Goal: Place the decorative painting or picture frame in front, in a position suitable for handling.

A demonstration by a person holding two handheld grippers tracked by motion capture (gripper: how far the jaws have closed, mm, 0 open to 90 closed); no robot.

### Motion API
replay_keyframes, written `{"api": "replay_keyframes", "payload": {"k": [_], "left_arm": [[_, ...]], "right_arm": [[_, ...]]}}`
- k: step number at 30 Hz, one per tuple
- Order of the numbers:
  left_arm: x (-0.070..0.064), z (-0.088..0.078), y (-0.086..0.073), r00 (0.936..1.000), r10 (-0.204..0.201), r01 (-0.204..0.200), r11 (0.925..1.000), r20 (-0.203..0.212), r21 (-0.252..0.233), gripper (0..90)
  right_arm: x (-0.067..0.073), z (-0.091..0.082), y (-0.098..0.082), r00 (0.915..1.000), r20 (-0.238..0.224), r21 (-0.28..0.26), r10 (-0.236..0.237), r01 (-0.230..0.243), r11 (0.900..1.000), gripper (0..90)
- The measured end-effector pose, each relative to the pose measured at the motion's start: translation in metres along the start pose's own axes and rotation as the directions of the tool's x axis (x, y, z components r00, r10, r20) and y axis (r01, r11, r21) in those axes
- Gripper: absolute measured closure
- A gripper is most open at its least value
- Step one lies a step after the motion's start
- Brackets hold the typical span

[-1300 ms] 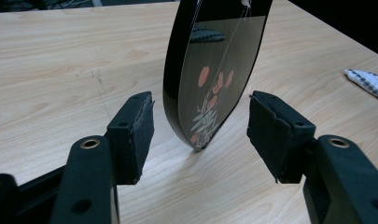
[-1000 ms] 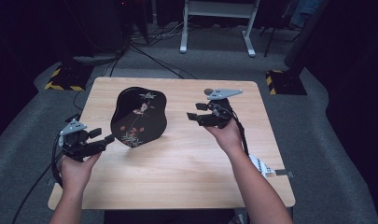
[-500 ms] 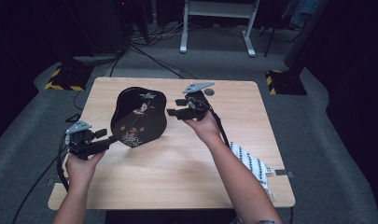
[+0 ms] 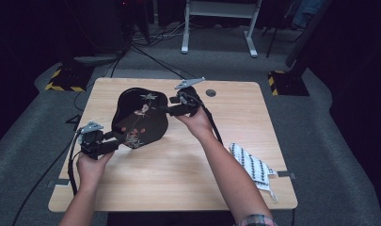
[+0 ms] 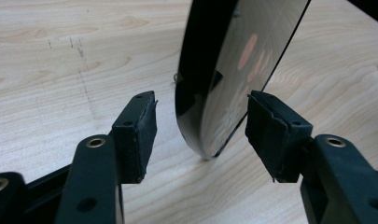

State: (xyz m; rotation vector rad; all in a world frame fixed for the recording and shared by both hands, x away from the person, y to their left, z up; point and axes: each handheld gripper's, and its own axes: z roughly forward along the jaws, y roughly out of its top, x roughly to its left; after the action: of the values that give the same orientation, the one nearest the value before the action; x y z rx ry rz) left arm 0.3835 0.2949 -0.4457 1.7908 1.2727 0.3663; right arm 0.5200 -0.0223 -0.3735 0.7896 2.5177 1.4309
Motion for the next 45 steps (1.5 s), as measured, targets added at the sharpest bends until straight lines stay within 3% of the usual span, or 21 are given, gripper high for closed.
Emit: {"api": "replay_keyframes", "payload": {"k": [6, 11, 13, 14, 18, 22, 25, 29, 37, 45], "left_arm": [[0.005, 0.009, 0.003, 0.9970, -0.038, 0.036, 0.9990, 0.068, 0.026, 48.8], [0.002, 0.009, 0.004, 0.9985, -0.003, 0.002, 0.9999, 0.055, 0.012, 58.0], [0.003, 0.009, 0.005, 0.9976, -0.014, 0.014, 0.9998, 0.067, 0.014, 58.9], [0.004, 0.009, 0.005, 0.9971, -0.022, 0.021, 0.9996, 0.073, 0.017, 58.9], [0.005, 0.010, 0.006, 0.9967, -0.035, 0.034, 0.9993, 0.073, 0.015, 58.4], [0.004, 0.009, 0.007, 0.9970, -0.031, 0.030, 0.9994, 0.071, 0.019, 58.3], [0.001, 0.005, 0.010, 0.9957, -0.038, 0.039, 0.9992, 0.085, -0.012, 58.3], [-0.005, 0.002, 0.013, 0.9942, -0.034, 0.038, 0.9987, 0.102, -0.035, 59.0], [-0.026, 0.001, 0.022, 0.9928, 0.021, -0.017, 0.9991, 0.118, -0.039, 59.5], [-0.050, 0.005, 0.028, 0.9852, 0.073, -0.068, 0.9969, 0.155, -0.041, 60.1]], "right_arm": [[-0.002, 0.012, 0.001, 0.9997, -0.023, 0.010, 0.007, -0.007, 1.000, 36.3], [-0.002, 0.016, 0.004, 0.9983, -0.058, 0.006, 0.012, -0.011, 1.000, 38.2], [0.000, 0.016, 0.004, 0.9965, -0.084, 0.001, -0.005, 0.005, 1.000, 41.8], [0.001, 0.016, 0.004, 0.9973, -0.074, 0.000, -0.004, 0.004, 1.000, 42.1], [-0.001, 0.015, 0.003, 0.9943, -0.095, -0.017, 0.048, -0.050, 0.999, 44.3], [0.000, 0.014, 0.003, 0.9935, -0.087, -0.016, 0.073, -0.075, 0.997, 43.7], [-0.001, 0.012, 0.003, 0.9909, -0.089, -0.021, 0.100, -0.103, 0.994, 43.5], [-0.001, 0.003, 0.004, 0.9890, -0.089, -0.043, 0.118, -0.123, 0.992, 43.5], [0.005, -0.029, 0.005, 0.9950, -0.053, -0.060, 0.085, -0.088, 0.994, 43.4], [0.009, -0.064, -0.004, 0.9966, -0.015, -0.072, 0.081, -0.082, 0.994, 43.4]]}}
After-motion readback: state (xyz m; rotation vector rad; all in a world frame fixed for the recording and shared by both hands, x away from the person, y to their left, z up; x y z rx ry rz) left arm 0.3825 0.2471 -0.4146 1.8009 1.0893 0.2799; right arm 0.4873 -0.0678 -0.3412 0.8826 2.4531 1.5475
